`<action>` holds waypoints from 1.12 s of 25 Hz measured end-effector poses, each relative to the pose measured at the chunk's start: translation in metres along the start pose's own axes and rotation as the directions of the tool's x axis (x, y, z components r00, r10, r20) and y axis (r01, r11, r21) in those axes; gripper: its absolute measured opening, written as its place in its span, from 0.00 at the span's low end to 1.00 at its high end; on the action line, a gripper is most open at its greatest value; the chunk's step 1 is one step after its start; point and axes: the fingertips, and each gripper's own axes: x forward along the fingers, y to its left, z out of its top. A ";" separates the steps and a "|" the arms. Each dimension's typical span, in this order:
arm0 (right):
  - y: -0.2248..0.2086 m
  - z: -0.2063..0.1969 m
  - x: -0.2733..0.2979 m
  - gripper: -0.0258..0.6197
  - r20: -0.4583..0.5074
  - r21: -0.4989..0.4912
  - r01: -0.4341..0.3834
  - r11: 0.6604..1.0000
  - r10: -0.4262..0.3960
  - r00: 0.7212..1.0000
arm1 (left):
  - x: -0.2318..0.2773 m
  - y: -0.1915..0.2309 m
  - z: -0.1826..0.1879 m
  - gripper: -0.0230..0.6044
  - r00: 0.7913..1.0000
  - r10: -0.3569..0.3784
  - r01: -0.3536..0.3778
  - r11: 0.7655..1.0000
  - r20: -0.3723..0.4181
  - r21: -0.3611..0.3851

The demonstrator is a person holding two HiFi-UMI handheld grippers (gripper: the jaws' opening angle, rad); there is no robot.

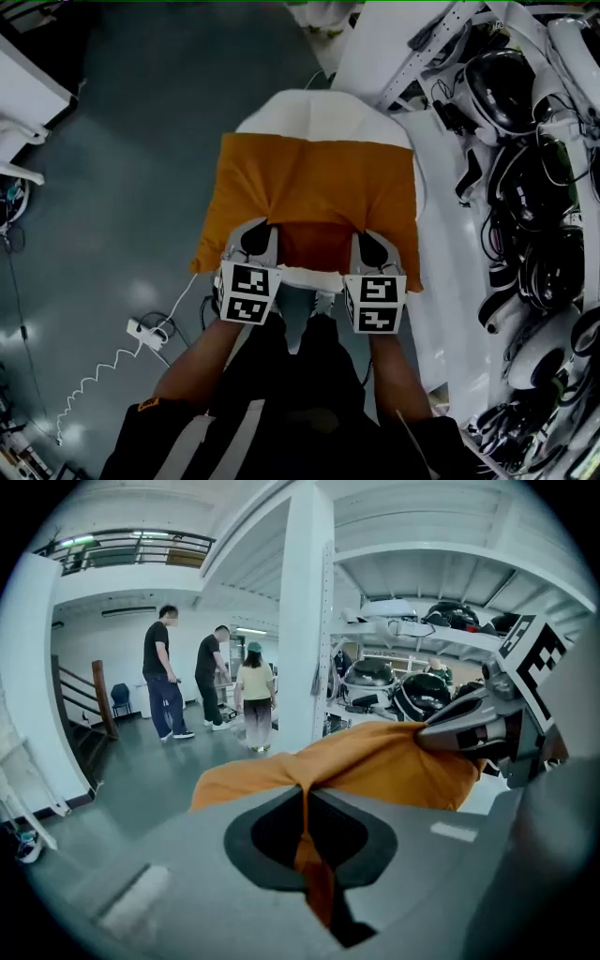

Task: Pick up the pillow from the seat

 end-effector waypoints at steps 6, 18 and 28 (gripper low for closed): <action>0.008 0.020 -0.044 0.05 0.045 0.036 0.043 0.998 -0.044 0.998 | -0.040 -0.004 0.030 0.04 0.999 -0.035 0.033 0.999 0.030 0.034; 0.013 0.026 -0.121 0.05 0.127 0.039 0.047 0.998 -0.052 0.990 | -0.108 -0.039 0.052 0.04 0.995 -0.049 0.044 0.997 0.090 0.060; -0.002 0.004 -0.192 0.05 0.234 0.003 0.025 1.000 -0.025 0.972 | -0.164 -0.102 0.055 0.04 0.987 0.017 -0.028 0.997 0.158 0.071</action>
